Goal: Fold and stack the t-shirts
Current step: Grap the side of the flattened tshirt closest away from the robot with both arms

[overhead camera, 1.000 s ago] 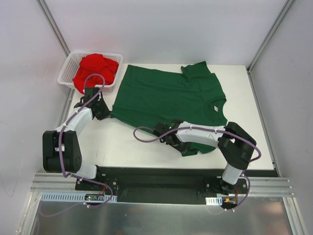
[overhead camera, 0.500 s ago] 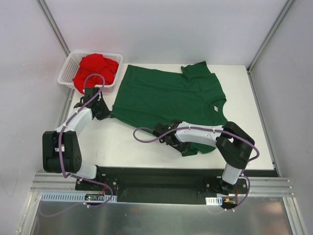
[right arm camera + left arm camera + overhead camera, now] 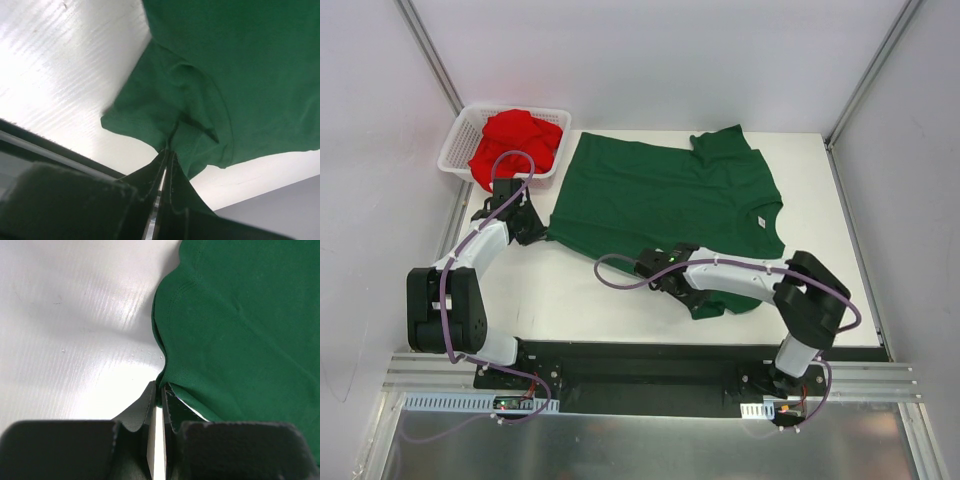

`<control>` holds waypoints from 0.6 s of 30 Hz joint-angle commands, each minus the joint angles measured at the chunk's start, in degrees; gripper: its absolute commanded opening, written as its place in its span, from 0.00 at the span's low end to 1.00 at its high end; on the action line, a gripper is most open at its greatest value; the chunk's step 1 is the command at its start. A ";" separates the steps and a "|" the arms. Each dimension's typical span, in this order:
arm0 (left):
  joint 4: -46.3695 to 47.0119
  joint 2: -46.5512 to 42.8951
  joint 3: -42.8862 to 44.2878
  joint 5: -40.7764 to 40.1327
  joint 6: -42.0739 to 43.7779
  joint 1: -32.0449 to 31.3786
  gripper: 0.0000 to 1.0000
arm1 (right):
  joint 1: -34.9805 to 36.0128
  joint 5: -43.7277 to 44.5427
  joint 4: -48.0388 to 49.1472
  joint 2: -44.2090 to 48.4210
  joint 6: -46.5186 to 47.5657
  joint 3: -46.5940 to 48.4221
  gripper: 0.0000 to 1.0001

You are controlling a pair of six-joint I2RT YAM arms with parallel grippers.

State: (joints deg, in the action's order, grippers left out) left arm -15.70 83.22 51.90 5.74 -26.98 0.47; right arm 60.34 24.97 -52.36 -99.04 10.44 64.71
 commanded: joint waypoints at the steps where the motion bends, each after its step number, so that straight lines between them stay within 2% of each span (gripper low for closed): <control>1: 0.15 -2.27 -0.13 0.24 0.44 0.58 0.00 | -0.40 1.75 -1.25 7.28 -1.65 3.58 0.01; 8: 0.24 -2.45 -0.22 0.24 0.35 0.67 0.00 | -1.10 3.24 -2.49 10.89 -2.44 4.73 0.01; 15: 0.24 -2.98 -0.13 0.41 0.35 0.67 0.00 | -5.22 1.49 0.76 15.81 -5.77 3.15 0.01; 18: 0.15 -3.85 -0.13 0.24 0.61 0.67 0.00 | -6.72 3.58 1.38 18.00 -8.41 2.62 0.01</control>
State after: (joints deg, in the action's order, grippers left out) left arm -15.73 82.26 51.90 5.78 -26.98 0.49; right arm 55.42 26.39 -52.03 -85.84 6.37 67.70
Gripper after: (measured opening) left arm 0.033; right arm 0.018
